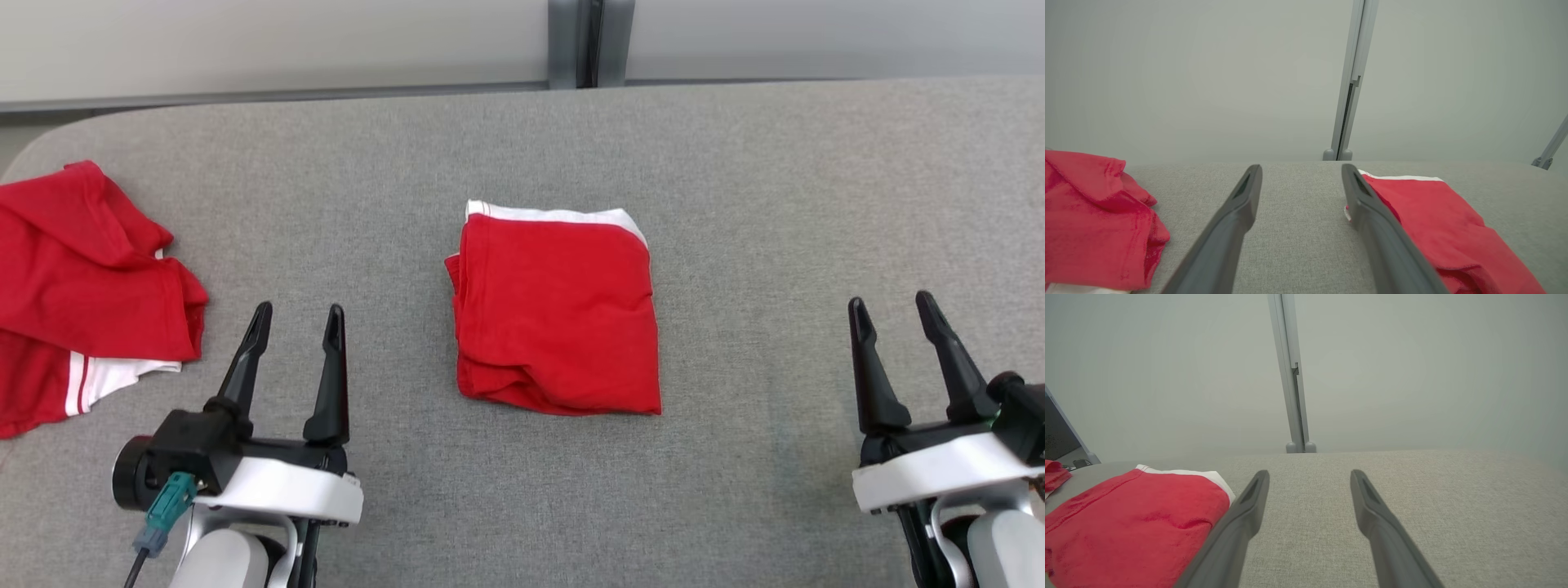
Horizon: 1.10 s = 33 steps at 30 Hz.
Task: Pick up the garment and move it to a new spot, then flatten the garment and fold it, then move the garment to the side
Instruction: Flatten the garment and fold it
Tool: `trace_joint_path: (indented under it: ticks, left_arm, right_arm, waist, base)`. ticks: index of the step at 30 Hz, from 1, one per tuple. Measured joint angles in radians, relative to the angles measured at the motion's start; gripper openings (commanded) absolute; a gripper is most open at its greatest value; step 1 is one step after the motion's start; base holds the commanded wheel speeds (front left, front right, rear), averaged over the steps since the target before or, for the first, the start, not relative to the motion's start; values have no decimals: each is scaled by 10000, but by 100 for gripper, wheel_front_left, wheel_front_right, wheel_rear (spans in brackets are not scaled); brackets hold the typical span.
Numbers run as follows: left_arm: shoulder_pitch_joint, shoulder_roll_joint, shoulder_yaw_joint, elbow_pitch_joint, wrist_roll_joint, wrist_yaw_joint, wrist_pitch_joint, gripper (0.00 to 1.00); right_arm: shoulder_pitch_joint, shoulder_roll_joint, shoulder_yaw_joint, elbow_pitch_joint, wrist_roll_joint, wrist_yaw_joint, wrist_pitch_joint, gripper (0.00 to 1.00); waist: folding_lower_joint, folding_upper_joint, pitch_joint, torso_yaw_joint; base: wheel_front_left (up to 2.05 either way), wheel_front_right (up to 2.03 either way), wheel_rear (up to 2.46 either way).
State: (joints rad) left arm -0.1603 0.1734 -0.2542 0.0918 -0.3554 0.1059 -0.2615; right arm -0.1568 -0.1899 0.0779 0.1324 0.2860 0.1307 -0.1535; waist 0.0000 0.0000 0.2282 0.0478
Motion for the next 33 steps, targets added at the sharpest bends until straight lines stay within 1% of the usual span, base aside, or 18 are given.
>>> trace_joint_path:
  ticks: [7, 15, 21, 24, 33]
  left_arm:
    - [799, 263, 117, -12, -136, 50, 75, 100]
    - [1608, 364, 79, -199, -222, 190, 330, 100]
    - [1974, 472, 33, -303, -242, 288, 500, 100]
    - [2113, 560, 36, -343, -242, 362, 556, 100]
    - [2255, 581, -4, -353, -326, 422, 662, 100]
  right_arm:
    - [838, 163, -77, -408, -207, 0, 362, 100]
    - [1874, 512, -332, -955, -368, 0, 842, 100]
    - [2491, 629, -395, -1400, -468, 0, 1210, 100]
    - [2656, 663, -403, -1549, -499, 0, 1361, 100]
    - [2800, 690, -454, -1783, -571, 0, 1553, 100]
  waist:
    - [0, 0, -725, -85]
    - [0, 0, -1525, -177]
    - [-1, 0, -2072, -144]
    - [0, 0, -2234, -122]
    - [0, 0, -2340, -113]
  base:
    - [0, 0, 0]
    - [0, 0, 0]
    - [0, 0, 0]
    - [0, 0, 0]
    - [0, 0, 0]
